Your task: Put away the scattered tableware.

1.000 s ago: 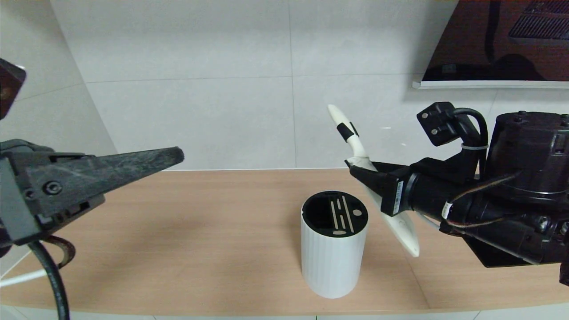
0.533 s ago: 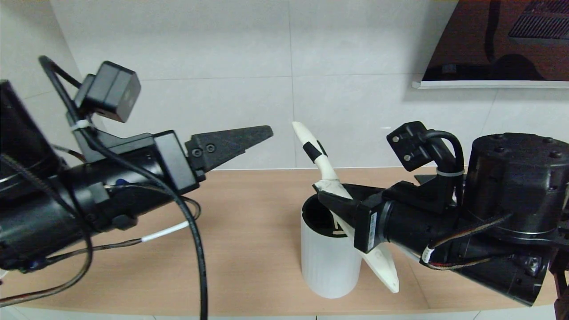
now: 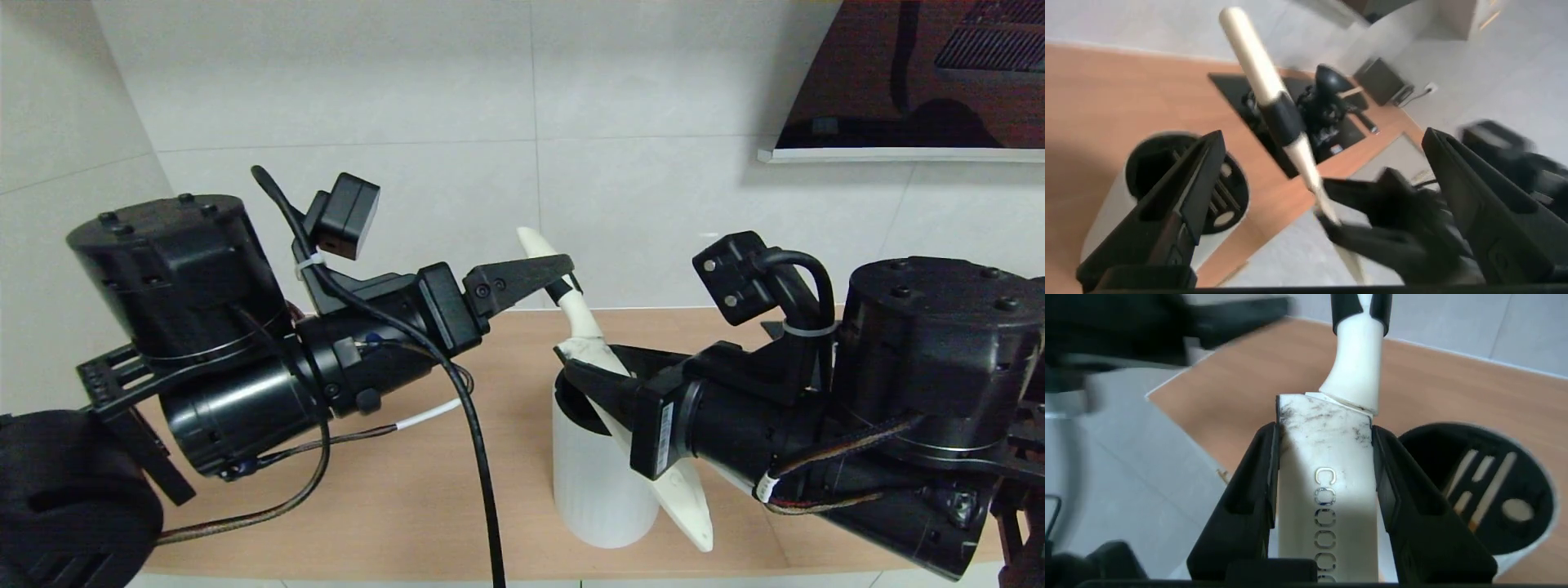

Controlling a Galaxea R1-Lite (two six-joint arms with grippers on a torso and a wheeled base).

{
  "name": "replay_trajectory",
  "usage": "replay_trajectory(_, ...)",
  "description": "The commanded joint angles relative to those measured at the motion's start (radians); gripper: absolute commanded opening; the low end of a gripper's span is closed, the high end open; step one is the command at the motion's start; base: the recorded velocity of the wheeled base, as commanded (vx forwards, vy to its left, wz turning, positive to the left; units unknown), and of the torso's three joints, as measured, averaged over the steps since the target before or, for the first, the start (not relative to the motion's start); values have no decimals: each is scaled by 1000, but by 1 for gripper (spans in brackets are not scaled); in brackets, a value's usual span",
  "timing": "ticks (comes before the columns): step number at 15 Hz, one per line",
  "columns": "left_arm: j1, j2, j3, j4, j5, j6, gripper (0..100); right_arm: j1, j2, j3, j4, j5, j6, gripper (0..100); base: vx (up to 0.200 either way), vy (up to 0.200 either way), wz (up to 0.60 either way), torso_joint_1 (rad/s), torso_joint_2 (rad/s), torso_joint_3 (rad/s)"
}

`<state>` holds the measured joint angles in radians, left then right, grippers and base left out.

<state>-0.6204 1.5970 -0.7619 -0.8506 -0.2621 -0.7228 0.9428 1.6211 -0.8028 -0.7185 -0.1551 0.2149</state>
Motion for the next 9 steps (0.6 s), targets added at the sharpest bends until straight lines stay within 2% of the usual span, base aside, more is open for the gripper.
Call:
replay_trajectory(1, -1, 41, -10, -1, 9, -15, 100, 4, 6, 2, -1, 0, 0, 0, 0, 0, 0, 0, 0, 0)
replay_trajectory(3, -1, 64, -36, -1, 34, -50, 100, 13, 6, 10, -1, 0, 0, 0, 0, 0, 0, 0, 0, 0)
replay_trajectory(9, -7, 100, -51, -11, 49, -58, 100, 33, 10, 16, -2, 2, 0, 0, 0, 0, 0, 0, 0, 0)
